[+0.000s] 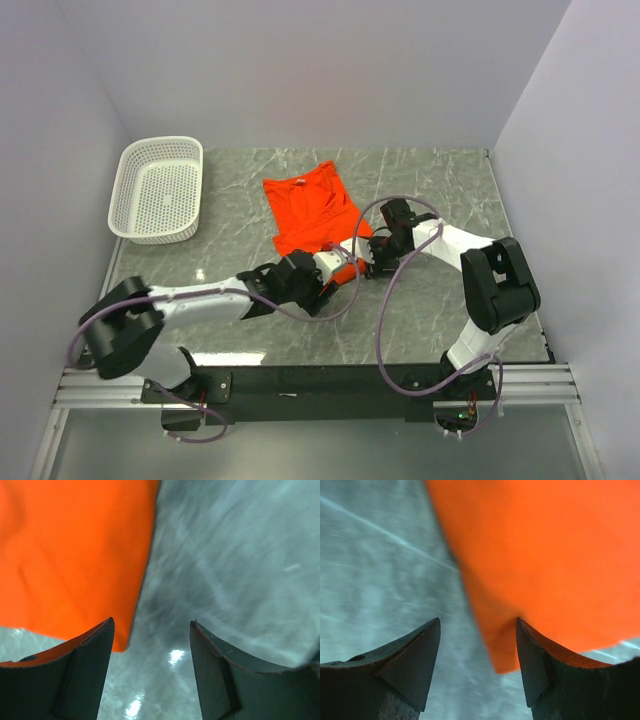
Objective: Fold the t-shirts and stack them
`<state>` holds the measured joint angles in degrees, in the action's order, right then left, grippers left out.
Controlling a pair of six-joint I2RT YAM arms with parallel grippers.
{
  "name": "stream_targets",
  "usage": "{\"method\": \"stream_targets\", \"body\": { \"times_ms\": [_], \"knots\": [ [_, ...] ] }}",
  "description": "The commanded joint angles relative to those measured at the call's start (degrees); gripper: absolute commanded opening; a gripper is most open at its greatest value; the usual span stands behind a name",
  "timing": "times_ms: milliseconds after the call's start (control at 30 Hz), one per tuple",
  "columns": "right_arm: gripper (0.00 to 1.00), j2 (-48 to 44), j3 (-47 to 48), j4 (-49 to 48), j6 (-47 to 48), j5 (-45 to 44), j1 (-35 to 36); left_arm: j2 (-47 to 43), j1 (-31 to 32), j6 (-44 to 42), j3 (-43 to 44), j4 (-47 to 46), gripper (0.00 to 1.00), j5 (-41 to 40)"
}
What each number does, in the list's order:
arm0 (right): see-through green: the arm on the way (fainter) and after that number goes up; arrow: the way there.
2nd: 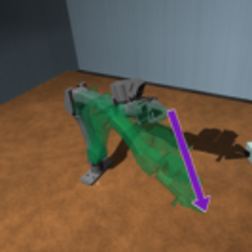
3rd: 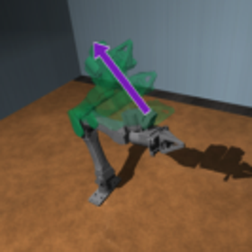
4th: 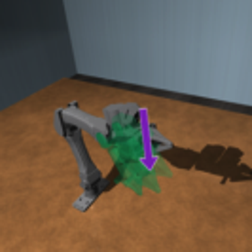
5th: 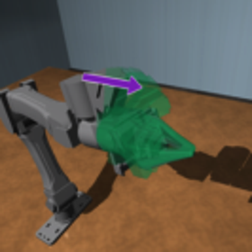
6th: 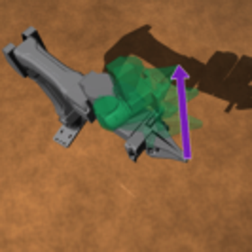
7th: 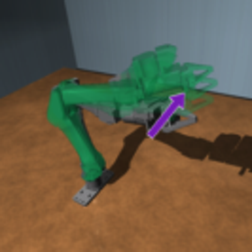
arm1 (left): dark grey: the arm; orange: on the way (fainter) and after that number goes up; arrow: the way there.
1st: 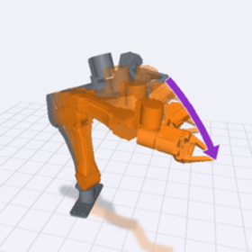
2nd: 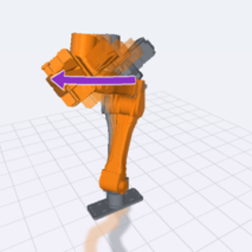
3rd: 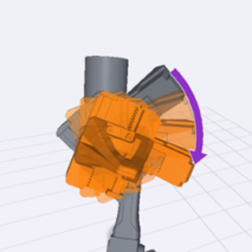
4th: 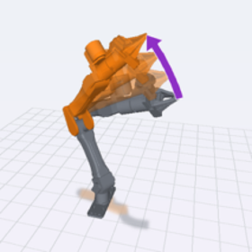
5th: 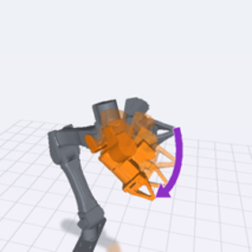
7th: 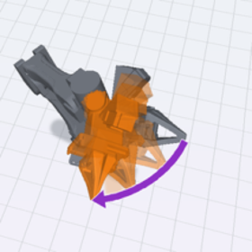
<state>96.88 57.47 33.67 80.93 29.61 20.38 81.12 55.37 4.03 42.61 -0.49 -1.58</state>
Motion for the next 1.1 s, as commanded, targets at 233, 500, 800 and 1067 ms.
{"method": "stream_targets", "body": {
  "times_ms": [233, 500, 800, 1067],
  "knots": [
    [0.66, 2.3, 1.5, -7.8, 3.0, -4.2, -0.3, 11.8, -0.4, -1.5, 4.8, 1.0, 0.66, -10.8],
    [0.51, 4.9, 4.3, -4.1, 3.3, -5.5, 0.0, 15.9, -0.4, 0.8, 7.6, 3.5, 0.56, -15.3],
    [0.00, 4.1, 5.5, 5.5, 2.5, -4.8, -0.1, 12.5, -0.4, 0.6, 7.2, 4.1, 0.01, -10.4],
    [0.00, -9.1, -2.9, 23.2, 5.2, 0.3, -0.9, 4.2, 0.6, 0.3, 7.8, 13.8, 0.01, 11.9]
  ]
}}
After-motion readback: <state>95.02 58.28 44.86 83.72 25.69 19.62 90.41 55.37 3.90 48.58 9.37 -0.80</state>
